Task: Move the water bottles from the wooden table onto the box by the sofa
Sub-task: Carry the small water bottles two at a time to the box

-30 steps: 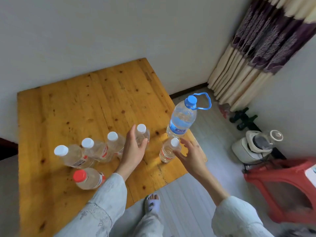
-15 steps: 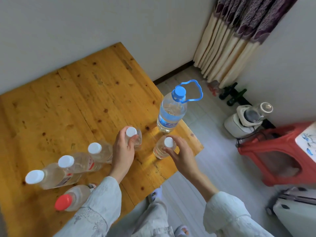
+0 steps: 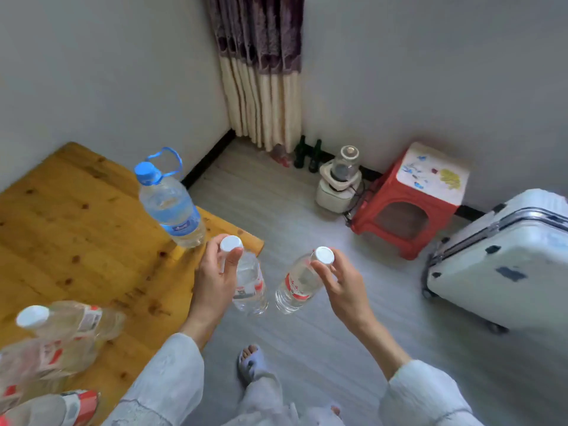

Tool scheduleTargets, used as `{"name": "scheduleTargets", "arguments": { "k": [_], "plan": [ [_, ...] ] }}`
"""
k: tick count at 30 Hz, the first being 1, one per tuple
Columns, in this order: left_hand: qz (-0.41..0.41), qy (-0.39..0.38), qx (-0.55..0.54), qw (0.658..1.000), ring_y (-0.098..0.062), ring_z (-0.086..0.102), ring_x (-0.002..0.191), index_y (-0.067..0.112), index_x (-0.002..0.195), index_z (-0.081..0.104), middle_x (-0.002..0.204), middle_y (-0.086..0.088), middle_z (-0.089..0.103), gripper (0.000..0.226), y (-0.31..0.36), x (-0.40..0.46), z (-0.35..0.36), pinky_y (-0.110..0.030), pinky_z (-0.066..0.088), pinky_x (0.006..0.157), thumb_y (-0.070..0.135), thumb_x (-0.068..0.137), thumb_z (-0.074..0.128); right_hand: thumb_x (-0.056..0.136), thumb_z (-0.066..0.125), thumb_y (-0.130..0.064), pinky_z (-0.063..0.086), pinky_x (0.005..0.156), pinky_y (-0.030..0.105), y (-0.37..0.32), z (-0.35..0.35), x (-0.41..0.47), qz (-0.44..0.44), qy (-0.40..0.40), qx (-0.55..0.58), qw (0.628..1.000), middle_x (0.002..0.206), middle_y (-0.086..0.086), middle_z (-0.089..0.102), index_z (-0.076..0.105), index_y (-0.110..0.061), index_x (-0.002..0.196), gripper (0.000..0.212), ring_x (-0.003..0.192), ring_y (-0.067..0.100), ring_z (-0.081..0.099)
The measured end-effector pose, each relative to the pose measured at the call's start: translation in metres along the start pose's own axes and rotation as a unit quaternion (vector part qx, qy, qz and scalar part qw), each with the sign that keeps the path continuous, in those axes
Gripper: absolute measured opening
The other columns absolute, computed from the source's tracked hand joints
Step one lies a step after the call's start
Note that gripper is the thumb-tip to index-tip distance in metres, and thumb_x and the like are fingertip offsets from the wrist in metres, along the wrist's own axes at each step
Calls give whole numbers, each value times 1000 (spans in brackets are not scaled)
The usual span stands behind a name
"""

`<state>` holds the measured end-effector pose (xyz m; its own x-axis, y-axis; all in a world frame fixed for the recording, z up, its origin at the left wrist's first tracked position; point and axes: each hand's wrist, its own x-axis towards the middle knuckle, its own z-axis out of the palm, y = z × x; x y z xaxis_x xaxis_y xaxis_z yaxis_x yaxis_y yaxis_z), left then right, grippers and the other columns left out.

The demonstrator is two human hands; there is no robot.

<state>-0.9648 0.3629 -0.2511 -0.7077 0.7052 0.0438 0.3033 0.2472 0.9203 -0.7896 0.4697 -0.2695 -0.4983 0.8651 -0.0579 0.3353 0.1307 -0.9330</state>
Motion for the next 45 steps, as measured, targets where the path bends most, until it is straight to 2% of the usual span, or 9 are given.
{"name": "scheduleTargets", "arguments": {
  "k": [7,12,18,23,25,29,36,40,45],
  "plan": [
    [115,-158,-26,980,-23,62,93,27,98,52,92,3,64,68,83,-64,151,-36,48,81,83,62,40,70,55,-53,47,91,30,44,-178,-89,24,182,22,983,93,-10,64,58,-34,91,28,94,14,62],
    [157,-285,-73,943,-19,62,88,44,90,50,89,17,61,44,144,-119,267,-15,46,79,79,64,44,69,58,-55,47,91,42,82,-284,-166,70,320,35,944,97,-1,64,59,-30,95,36,99,22,62],
    [228,-467,-81,851,-22,63,82,30,95,52,88,2,63,33,219,-202,403,-31,46,76,52,71,53,66,58,-56,48,88,33,119,-389,-264,134,492,57,859,101,5,65,59,-17,103,53,96,21,61],
    [259,-571,-80,775,-14,60,87,33,94,49,90,4,63,18,262,-278,506,-9,42,74,26,83,62,75,64,-43,45,75,10,147,-467,-330,167,601,51,780,92,-2,65,57,-21,98,32,84,6,59],
    [269,-609,-88,741,-9,58,87,42,90,45,90,12,59,22,279,-308,548,-9,44,73,24,86,58,80,65,-30,46,78,13,163,-500,-353,183,639,49,746,92,0,65,57,-20,97,22,86,9,60],
    [268,-680,-89,677,-12,60,79,44,88,47,87,7,61,12,312,-364,636,-13,44,67,34,86,54,84,61,-24,47,88,32,195,-565,-394,221,691,40,687,98,3,66,57,-20,99,17,97,22,61],
    [301,-749,-71,585,-7,59,93,44,91,44,96,16,58,16,370,-458,753,-21,43,77,36,83,56,84,60,-21,47,87,29,230,-665,-450,250,754,55,605,93,-5,65,56,-22,97,14,95,20,63],
    [310,-770,-51,555,-11,61,91,45,88,47,93,13,61,12,394,-513,812,-22,44,75,41,83,56,84,61,-22,47,78,18,257,-714,-486,259,784,65,561,88,-7,65,58,-21,95,11,89,18,62],
    [318,-781,-38,536,-11,63,83,44,86,50,87,10,64,13,414,-588,882,-24,47,73,54,77,50,81,64,-27,49,88,41,302,-776,-537,284,790,72,538,91,1,67,59,-20,95,16,92,27,64]
  ]
}}
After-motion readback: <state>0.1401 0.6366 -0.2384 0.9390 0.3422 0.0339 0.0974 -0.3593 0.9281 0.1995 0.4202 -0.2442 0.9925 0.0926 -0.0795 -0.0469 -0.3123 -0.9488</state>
